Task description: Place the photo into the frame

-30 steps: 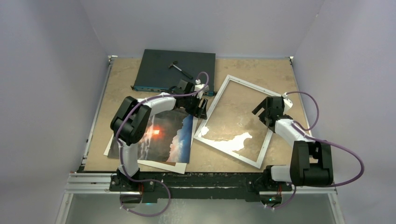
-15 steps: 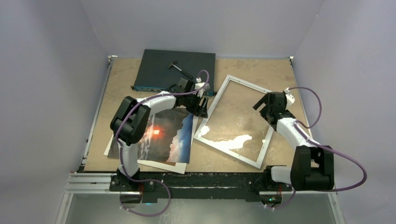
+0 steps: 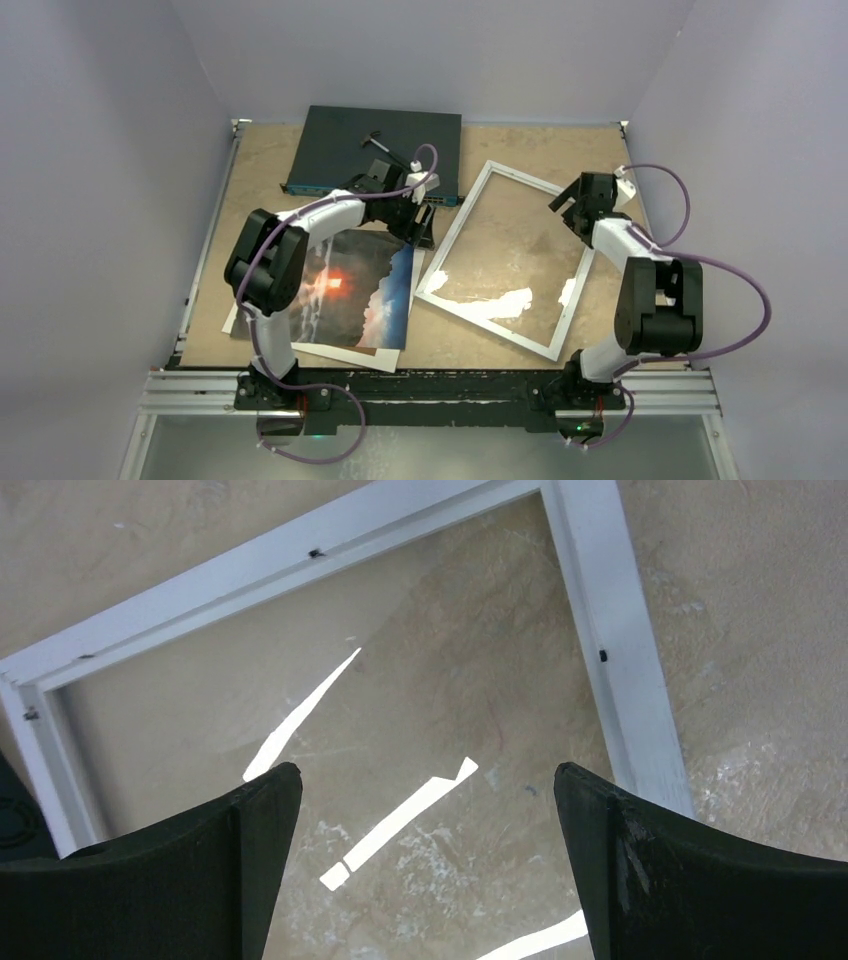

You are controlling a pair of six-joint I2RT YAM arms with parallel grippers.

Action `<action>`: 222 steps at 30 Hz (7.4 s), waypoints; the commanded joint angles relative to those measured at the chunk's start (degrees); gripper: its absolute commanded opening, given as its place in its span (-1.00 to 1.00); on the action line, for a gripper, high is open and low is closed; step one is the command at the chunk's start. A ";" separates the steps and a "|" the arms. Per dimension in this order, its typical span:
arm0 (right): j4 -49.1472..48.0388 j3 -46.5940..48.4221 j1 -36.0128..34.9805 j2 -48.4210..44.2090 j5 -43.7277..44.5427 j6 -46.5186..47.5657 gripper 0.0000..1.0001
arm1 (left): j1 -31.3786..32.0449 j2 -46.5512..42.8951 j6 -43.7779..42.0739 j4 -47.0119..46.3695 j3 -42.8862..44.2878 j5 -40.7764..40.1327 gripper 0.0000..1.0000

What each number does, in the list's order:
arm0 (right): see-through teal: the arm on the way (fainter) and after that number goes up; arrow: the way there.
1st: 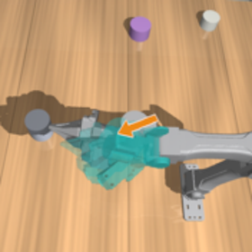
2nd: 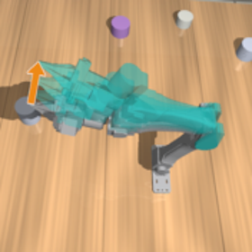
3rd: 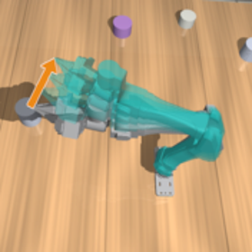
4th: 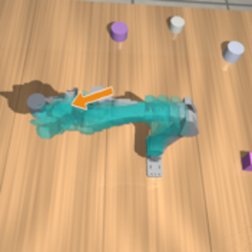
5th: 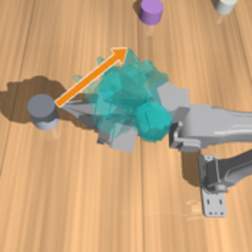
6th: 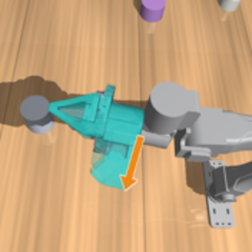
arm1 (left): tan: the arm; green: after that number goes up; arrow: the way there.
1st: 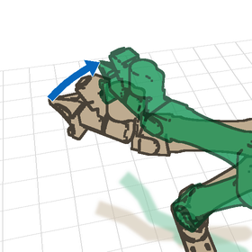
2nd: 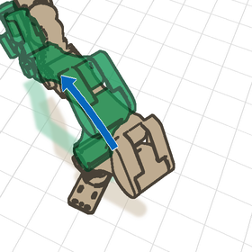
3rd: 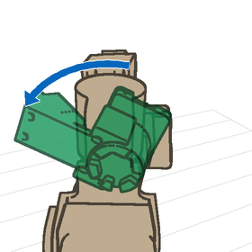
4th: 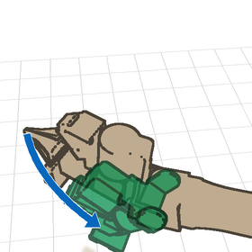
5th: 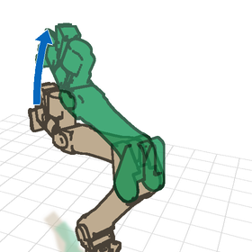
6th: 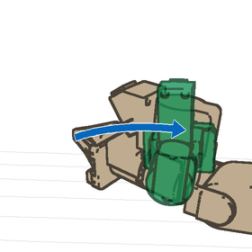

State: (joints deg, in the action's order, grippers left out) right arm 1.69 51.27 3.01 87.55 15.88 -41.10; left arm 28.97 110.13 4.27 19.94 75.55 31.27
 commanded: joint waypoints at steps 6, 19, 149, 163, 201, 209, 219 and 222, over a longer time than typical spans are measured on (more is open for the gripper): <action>-2.83 4.68 1.56 5.31 1.02 1.24 0.98 | -0.88 -3.15 -6.20 2.68 -0.55 0.72 0.30; -4.29 6.47 -1.87 1.04 -1.53 4.63 0.97 | -5.84 -4.58 -7.09 7.55 3.10 2.72 0.36; -40.66 -3.53 -43.57 8.95 -38.84 -24.04 0.87 | -54.60 -11.62 -39.04 7.82 -20.90 -20.63 0.27; -48.43 -8.36 -40.64 8.25 -42.28 -27.20 0.08 | -53.85 -11.23 -38.40 8.33 -20.32 -20.92 0.25; -10.75 27.20 -39.66 1.62 -30.48 -0.92 -1.00 | -52.85 -11.95 -35.17 29.09 3.62 -8.02 0.91; -4.41 34.56 -39.66 0.35 -27.50 3.73 -1.00 | -52.79 -11.34 -37.25 24.11 -5.76 -11.36 0.93; 1.68 40.47 -38.29 -3.51 -20.85 7.96 -1.00 | -52.19 -8.91 -39.34 19.93 -13.01 -13.07 0.87; 3.13 43.47 -37.48 -4.75 -19.10 8.84 -1.00 | -51.80 -9.15 -39.43 19.11 -14.77 -13.00 0.86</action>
State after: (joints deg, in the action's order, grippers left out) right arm 3.55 88.75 -35.64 86.89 -7.35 -35.11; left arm -23.53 100.60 -33.95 41.32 62.96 18.26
